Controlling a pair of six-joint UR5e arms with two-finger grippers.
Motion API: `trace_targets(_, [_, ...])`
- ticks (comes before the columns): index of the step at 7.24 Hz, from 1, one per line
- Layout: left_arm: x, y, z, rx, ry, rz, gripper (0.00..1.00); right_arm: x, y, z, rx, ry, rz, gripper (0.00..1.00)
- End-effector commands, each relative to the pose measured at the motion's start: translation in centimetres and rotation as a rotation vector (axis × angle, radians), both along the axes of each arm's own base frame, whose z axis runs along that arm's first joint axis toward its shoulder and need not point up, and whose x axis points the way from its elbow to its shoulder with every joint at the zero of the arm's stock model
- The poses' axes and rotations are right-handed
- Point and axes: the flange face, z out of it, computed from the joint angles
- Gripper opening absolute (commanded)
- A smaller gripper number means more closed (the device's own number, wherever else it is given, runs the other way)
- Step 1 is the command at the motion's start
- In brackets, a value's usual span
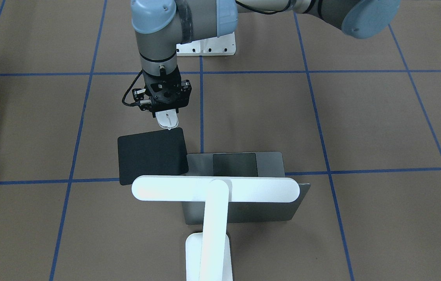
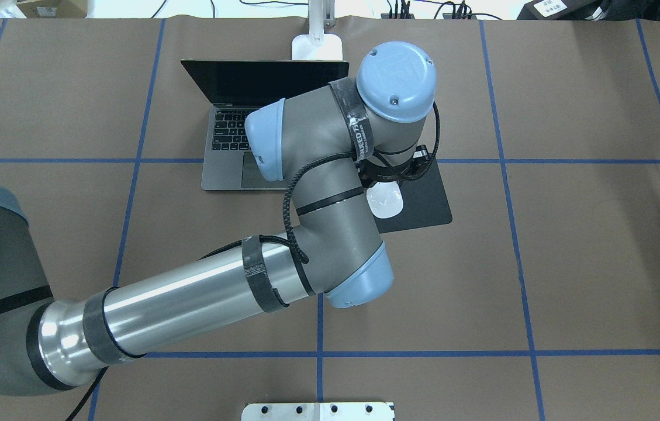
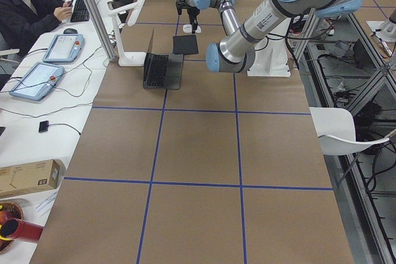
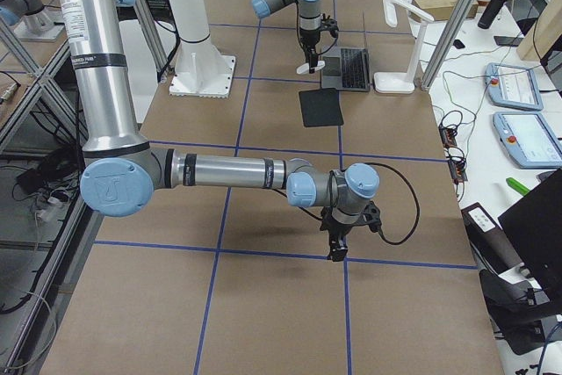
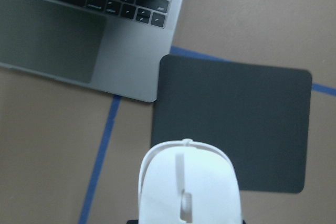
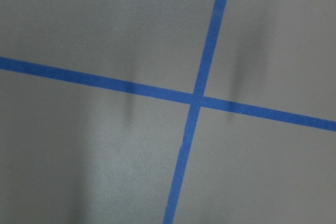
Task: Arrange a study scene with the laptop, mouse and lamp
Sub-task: 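Carry the mouse onto the pad with the left gripper while the right arm withdraws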
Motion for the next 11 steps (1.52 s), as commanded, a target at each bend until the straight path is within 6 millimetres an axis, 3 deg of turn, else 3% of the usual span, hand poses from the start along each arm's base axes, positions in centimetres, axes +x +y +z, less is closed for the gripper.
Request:
trace_targets(1, [5.5,0.6,2.2,0.056,-0.027,-0.076,0.12,0.4,0.5,0.3,-0.003,-0.039,0.009,1.0])
trace_targets(6, [11.9,4.3,7.0,0.134,-0.091,-0.154,0.12,0.6,0.3,0.0,0.011,-0.048,0.005,1.0])
trace_targets(7, [12.0,4.4,7.0,0.139,-0.095,-0.157,0.24,0.7,-0.1,-0.5,0.016,-0.049,0.012,1.0])
trace_targets(8, [11.8,4.3,6.8,0.153,-0.095,-0.149,0.88,0.6,-0.6,-1.0,0.023,-0.047,0.015,1.0])
trace_targets(9, [11.2,4.1,5.9,0.179,-0.084,-0.134,0.99,0.6,-0.9,-1.4,0.029,-0.047,0.018,1.0])
trace_targets(10, [9.5,3.5,4.2,0.196,-0.06,-0.131,0.99,0.6,-1.6,-2.1,0.044,-0.045,0.018,1.0])
trace_targets(11, [7.3,3.5,3.9,0.206,-0.054,-0.118,0.99,0.9,-1.9,-2.4,0.05,-0.046,0.024,1.0])
